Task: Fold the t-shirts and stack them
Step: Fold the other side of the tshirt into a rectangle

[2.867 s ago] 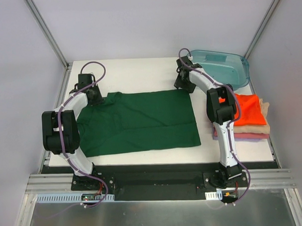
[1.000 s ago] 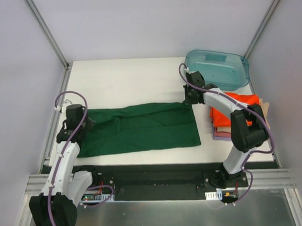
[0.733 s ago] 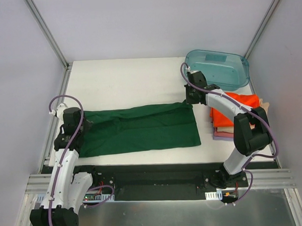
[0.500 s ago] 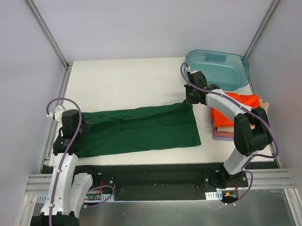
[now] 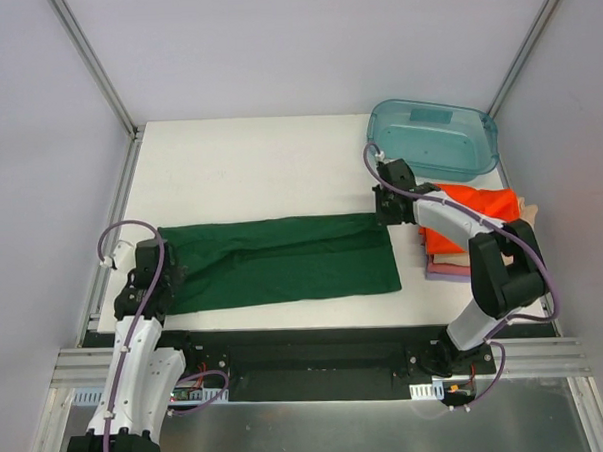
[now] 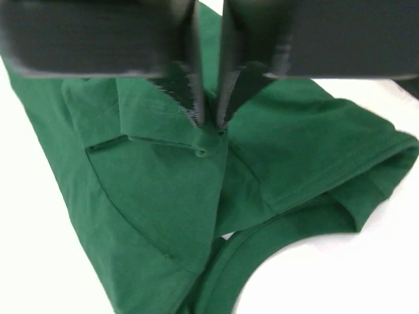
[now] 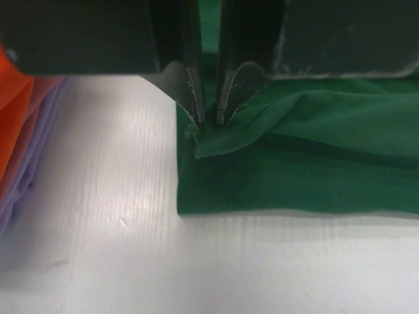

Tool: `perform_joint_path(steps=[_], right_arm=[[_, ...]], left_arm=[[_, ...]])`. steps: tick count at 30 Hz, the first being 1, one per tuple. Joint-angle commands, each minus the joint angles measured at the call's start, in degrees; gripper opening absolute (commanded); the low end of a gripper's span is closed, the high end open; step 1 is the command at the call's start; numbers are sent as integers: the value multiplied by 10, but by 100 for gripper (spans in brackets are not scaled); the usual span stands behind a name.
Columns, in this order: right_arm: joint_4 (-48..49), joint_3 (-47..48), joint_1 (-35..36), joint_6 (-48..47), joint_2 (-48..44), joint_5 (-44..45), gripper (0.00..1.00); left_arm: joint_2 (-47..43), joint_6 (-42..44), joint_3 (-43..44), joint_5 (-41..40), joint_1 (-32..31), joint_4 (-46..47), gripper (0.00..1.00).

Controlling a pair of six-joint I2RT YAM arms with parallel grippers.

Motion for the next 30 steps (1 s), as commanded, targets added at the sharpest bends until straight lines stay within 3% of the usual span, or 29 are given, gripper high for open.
perform_joint_path(steps=[1, 4, 8, 9, 11, 14, 18, 21, 26, 30], right_arm=[[14, -41, -2, 35, -54, 49, 15], [-8, -57, -1, 45, -98, 120, 49], [-59, -56, -2, 48, -162, 180, 79], [-60, -56, -2, 46, -174, 174, 96], [-58, -55, -2, 35, -192, 126, 96], [-27, -49, 5, 15, -192, -17, 96], [-15, -2, 49, -17, -114, -158, 96], [-9, 36, 80, -18, -44, -178, 96], [-13, 80, 88, -8, 57, -192, 96], [-44, 76, 85, -2, 84, -160, 96]], left_arm=[[-14, -52, -10, -46, 3, -47, 27], [-22, -93, 3, -95, 3, -100, 63], [-47, -104, 44, -108, 3, -135, 90], [-51, -102, 55, -96, 3, -133, 96], [-51, -101, 73, -64, 3, -127, 99], [-16, -45, 96, 20, 3, -68, 99], [84, 46, 115, 166, -2, 44, 99], [191, 86, 143, 216, -10, 78, 99], [354, 137, 199, 193, -85, 98, 99], [425, 142, 201, 195, -98, 96, 99]])
